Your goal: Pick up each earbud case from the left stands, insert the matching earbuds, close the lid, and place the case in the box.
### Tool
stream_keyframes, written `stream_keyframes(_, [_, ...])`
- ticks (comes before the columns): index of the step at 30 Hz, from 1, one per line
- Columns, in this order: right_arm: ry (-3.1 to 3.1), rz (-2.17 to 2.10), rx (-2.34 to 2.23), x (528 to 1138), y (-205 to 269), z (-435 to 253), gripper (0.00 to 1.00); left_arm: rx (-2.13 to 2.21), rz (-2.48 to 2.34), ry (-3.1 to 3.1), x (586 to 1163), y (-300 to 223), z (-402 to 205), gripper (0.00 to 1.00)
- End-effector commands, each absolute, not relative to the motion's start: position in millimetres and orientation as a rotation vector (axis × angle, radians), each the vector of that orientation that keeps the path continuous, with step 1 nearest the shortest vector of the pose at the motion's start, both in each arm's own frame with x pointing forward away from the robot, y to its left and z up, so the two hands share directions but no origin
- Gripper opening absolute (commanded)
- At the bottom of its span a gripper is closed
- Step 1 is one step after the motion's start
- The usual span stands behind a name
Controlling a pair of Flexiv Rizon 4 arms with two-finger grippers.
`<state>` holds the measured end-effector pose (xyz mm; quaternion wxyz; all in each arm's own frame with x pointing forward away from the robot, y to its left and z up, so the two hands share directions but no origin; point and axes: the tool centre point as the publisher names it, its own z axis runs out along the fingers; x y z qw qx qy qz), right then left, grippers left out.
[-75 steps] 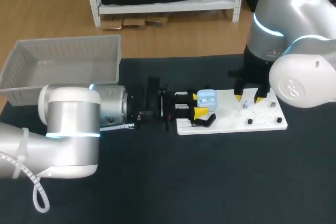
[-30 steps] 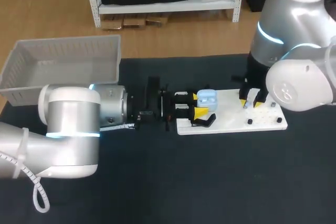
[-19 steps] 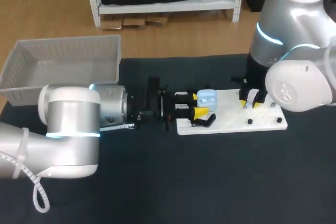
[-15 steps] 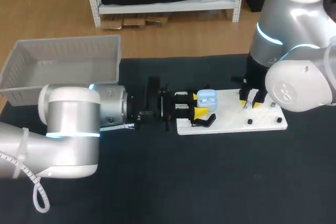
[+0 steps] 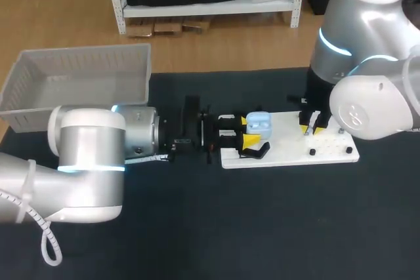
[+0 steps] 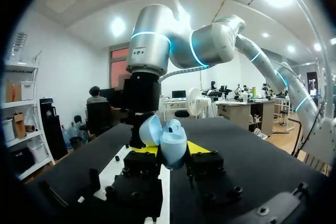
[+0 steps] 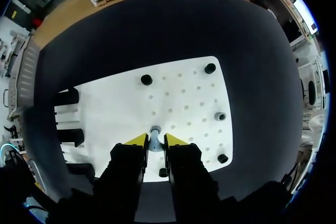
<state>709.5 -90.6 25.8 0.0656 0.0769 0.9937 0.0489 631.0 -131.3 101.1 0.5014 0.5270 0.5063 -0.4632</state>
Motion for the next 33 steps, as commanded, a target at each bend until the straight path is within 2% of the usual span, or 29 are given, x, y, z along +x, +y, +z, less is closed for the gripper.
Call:
stream_keyframes(1, [2.998,0.142,0.230,709.2,-89.4,27.8,0.00,1.265,-1.110,1.224,628.0,-131.6,100.6,0.00])
stream_keyframes(12, [2.968,0.117,0.218,706.7,-97.7,62.3,0.00,1.265,-1.110,1.224,628.0,-131.6,100.6,0.00])
stream_keyframes(21, [2.945,0.111,0.198,691.9,-103.3,129.5,0.00,1.265,-1.110,1.224,628.0,-131.6,100.6,0.00])
stream_keyframes(27, [2.880,0.126,0.133,678.7,-96.4,179.3,0.00,1.265,-1.110,1.224,628.0,-131.6,100.6,0.00])
stream_keyframes(33, [2.912,-0.069,-0.051,663.2,-73.4,202.3,0.00,1.265,-1.110,1.224,628.0,-131.6,100.6,0.00])
